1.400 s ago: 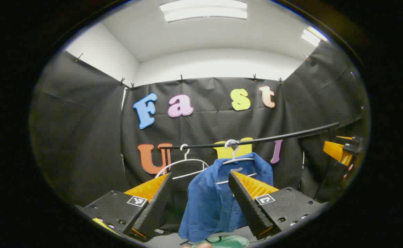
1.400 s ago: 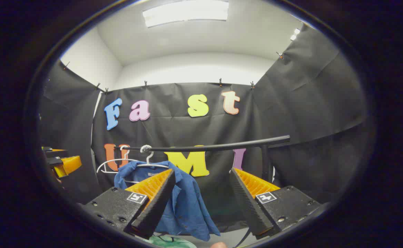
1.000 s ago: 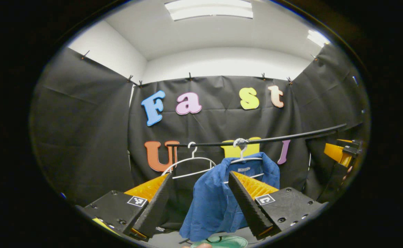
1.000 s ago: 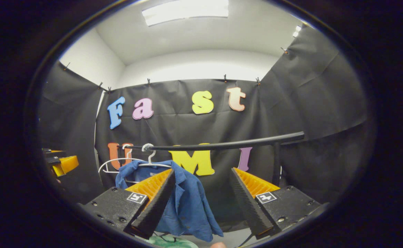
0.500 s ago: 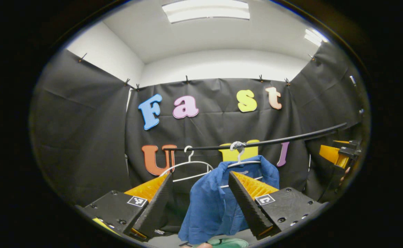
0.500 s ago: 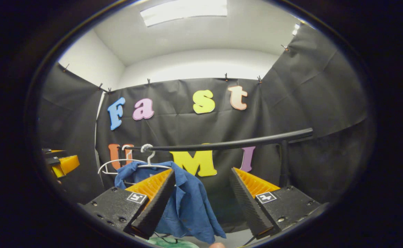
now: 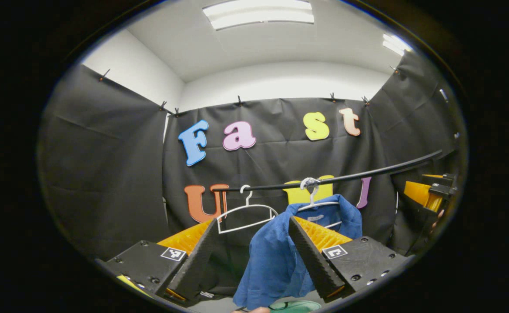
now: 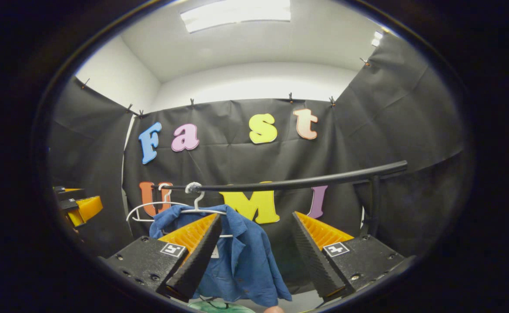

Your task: Grasp the clothes on the hanger with both hands and then place them into the laundry hamper below.

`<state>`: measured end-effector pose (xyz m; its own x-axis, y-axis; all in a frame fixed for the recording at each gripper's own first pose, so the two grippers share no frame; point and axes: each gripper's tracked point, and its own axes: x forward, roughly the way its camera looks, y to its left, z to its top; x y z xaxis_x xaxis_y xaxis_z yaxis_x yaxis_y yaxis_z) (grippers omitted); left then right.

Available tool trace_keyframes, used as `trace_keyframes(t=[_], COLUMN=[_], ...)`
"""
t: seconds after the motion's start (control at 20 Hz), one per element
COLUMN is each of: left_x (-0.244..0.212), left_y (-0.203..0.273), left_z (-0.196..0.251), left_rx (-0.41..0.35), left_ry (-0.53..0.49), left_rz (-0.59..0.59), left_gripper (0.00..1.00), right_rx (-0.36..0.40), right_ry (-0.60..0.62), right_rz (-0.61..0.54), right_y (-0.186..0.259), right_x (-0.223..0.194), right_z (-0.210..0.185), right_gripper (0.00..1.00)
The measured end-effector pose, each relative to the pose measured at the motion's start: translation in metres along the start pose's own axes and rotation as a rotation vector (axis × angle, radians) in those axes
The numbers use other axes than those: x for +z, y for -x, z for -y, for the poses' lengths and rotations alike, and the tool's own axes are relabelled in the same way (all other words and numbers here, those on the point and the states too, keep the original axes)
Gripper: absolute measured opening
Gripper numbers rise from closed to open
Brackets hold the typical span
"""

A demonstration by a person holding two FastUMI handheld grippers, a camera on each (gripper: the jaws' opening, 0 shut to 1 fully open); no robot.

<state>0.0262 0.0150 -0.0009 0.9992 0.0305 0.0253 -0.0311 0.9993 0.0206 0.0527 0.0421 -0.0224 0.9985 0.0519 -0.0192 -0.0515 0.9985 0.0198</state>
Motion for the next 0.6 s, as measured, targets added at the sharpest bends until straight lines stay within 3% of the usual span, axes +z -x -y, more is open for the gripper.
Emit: trace_keyframes(t=[0.6], left_x=[-0.060], left_y=[-0.035], left_z=[0.012], left_rx=[-0.063], left_ry=[0.079], left_rz=[-0.140], left_gripper=[1.00], right_rx=[-0.073], right_ry=[0.090], right_rz=[-0.080], right_y=[-0.026], right_x=[-0.045], right_z=[-0.034], right_gripper=[1.00])
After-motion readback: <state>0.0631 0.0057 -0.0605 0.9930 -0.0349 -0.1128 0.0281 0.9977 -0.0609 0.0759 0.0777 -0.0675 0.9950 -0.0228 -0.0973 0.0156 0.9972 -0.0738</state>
